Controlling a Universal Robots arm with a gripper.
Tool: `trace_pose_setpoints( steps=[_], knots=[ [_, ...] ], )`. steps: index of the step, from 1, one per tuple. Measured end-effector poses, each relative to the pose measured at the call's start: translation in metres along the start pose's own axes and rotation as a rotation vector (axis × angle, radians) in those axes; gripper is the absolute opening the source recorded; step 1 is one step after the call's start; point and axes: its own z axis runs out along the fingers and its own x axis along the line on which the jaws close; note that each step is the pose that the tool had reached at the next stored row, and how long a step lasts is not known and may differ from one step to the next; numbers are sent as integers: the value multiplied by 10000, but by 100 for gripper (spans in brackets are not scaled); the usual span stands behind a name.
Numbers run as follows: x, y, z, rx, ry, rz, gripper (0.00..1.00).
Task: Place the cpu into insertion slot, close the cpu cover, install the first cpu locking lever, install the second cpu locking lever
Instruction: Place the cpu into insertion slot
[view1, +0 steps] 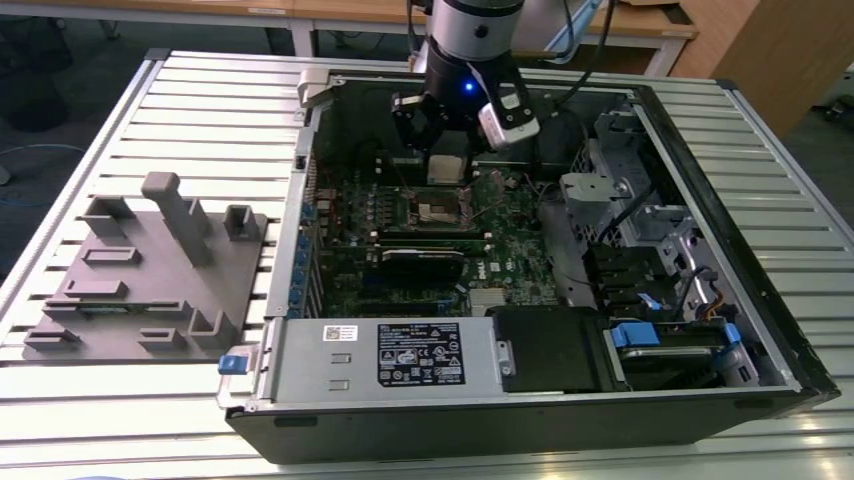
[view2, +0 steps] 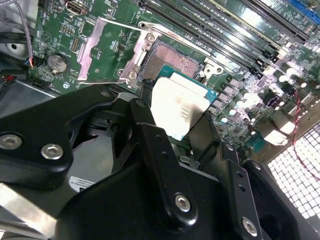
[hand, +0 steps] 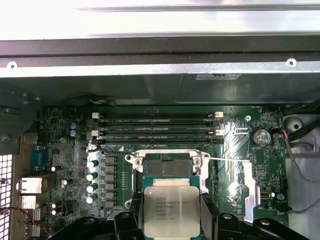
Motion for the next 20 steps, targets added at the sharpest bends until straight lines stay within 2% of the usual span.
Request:
trace_pose_setpoints(
  steps=[20],
  knots=[
    [-1,-8,81,0,0,0,54]
  ],
)
